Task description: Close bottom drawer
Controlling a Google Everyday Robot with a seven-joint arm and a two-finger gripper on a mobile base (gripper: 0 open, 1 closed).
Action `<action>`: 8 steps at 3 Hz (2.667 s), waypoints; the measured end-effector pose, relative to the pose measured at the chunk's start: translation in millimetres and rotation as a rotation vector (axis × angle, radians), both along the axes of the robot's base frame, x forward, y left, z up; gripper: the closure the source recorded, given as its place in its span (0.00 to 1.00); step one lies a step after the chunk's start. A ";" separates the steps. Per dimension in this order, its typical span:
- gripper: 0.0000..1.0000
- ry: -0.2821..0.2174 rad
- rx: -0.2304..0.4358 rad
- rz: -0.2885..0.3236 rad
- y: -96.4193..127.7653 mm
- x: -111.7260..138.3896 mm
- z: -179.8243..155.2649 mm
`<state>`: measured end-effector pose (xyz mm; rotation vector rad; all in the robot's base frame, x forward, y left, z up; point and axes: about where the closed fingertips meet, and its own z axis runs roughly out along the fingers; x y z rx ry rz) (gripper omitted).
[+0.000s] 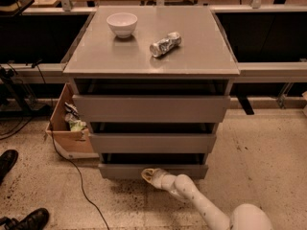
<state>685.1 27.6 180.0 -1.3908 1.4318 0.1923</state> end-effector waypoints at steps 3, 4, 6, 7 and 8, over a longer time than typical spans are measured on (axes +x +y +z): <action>1.00 -0.088 0.054 -0.039 50.4 20.7 14.8; 1.00 -0.033 0.031 -0.008 33.4 8.3 11.9; 1.00 0.240 -0.035 -0.014 -108.5 -75.7 45.9; 1.00 0.346 -0.008 -0.051 -180.2 -150.2 98.5; 1.00 0.341 0.003 -0.116 -223.3 -181.3 140.7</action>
Offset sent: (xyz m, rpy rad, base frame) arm 0.0265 0.0571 0.0166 0.0492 -0.1061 -0.0500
